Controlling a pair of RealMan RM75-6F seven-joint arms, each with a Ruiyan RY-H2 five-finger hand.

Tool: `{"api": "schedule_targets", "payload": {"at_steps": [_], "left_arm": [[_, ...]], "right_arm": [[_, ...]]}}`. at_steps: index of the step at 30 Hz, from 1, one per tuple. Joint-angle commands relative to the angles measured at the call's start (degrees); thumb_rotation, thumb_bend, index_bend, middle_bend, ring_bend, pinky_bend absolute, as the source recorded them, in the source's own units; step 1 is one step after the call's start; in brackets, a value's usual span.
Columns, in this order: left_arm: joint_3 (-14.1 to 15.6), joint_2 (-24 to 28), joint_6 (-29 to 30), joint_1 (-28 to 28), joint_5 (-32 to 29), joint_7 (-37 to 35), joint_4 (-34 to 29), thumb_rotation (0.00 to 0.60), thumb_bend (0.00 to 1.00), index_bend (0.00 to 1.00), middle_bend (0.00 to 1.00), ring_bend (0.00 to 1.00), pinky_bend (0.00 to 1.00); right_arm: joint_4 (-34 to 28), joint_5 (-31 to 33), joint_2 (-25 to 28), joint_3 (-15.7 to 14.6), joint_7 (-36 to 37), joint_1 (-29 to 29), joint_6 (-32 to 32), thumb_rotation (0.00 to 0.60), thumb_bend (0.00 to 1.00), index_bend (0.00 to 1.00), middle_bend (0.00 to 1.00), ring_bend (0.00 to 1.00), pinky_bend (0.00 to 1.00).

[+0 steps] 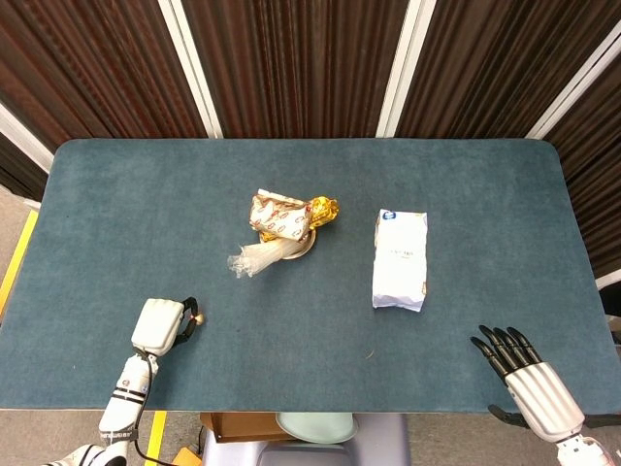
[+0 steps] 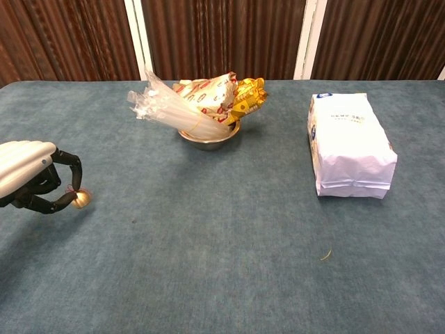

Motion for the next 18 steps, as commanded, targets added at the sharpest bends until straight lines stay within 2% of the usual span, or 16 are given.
{"api": "schedule_targets", "payload": {"at_steps": [1, 5, 8, 18], "left_arm": [[0.16, -0.39, -0.06, 0.01, -0.13, 0.18, 0.81, 0.600, 0.43, 0.62, 1.00, 1.00, 1.00], [0.41, -0.81, 0.01, -0.05, 0.09, 0.85, 1.95, 0.600, 0.42, 0.57, 1.00, 1.00, 1.00], [0.41, -0.75, -0.65, -0.10, -0.43, 0.51, 1.61, 0.600, 0.42, 0.47, 1.00, 1.00, 1.00], [0.92, 0.58, -0.03, 0.19, 0.05, 1.52, -1.04, 0.600, 0.42, 0.37, 1.00, 1.00, 1.00]], "right_arm": [[-0.07, 0.10, -0.04, 0.05, -0.14, 0.01, -0.09, 0.600, 0.21, 0.00, 0.00, 0.00, 0.00], [-0.22, 0.66, -0.13, 0.26, -0.51, -0.01, -0.35, 0.600, 0.21, 0.00, 0.00, 0.00, 0.00], [-0.40, 0.97, -0.11, 0.41, -0.60, 0.00, -0.43, 0.600, 0.21, 0.00, 0.00, 0.00, 0.00], [-0.27, 0.43, 0.16, 0.32, 0.56, -0.33, 0.69, 0.600, 0.21, 0.00, 0.00, 0.00, 0.00]]}}
